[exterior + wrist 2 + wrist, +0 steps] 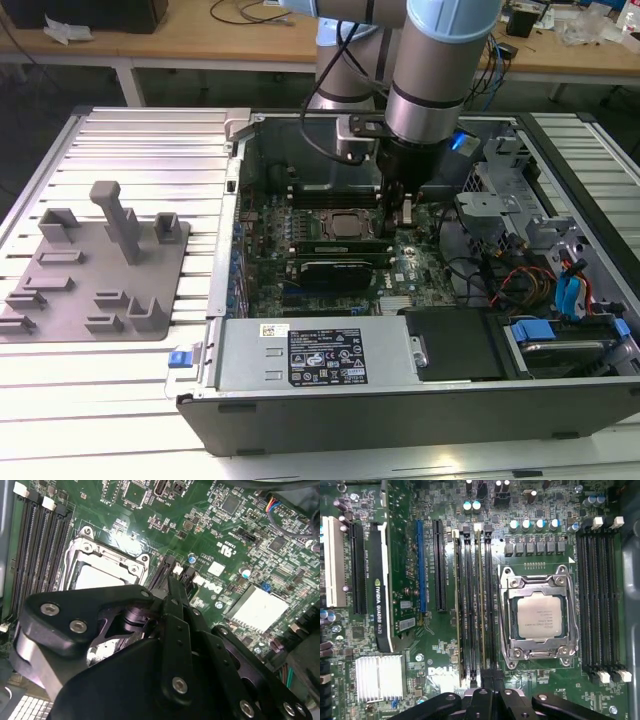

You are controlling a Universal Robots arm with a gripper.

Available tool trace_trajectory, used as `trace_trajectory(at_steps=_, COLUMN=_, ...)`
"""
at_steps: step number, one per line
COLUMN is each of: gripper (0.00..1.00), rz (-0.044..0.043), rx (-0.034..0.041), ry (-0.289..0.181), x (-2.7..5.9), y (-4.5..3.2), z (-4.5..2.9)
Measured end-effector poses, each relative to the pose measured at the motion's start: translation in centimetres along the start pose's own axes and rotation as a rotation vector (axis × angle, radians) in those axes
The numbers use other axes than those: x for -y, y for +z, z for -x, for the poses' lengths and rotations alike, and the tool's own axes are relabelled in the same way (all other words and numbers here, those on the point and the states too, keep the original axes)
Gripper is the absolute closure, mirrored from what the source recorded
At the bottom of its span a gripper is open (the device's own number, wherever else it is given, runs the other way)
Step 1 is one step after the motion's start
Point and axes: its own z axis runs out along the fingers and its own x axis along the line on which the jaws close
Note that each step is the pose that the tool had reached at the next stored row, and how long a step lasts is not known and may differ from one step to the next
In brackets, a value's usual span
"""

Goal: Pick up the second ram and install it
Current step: 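Press down the second ram until it locks into place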

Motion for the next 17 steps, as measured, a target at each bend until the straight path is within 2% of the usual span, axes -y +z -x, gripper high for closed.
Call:
trace_trajectory(at_steps=4, gripper=0.92, rz=0.0001, rx=-0.0003, ry=0.000, x=-0.04, y=-0.03, z=-0.01)
trace_trajectory(at_steps=5, gripper=0.92, rz=-0.0002, rx=-0.0005, ry=0.000, x=-0.27, y=-0.04, z=-0.02)
trace_trajectory(at_steps=7, gripper=0.92, rz=-0.0024, rx=-0.0002, ry=0.000, x=-1.37, y=-0.01, z=-0.08)
trace_trajectory(at_steps=10, gripper=0.92, rz=-0.0098, rx=0.0002, ry=0.000, x=-5.33, y=0.05, z=-0.28)
trace_trajectory(at_steps=13, gripper=0.92, rz=-0.0131, rx=0.0005, ry=0.000, x=-7.90, y=0.10, z=-0.41)
trace_trajectory(at_steps=17, gripper=0.92, rz=-0.0149, rx=0.0006, ry=0.000, x=-9.51, y=0.25, z=-0.48)
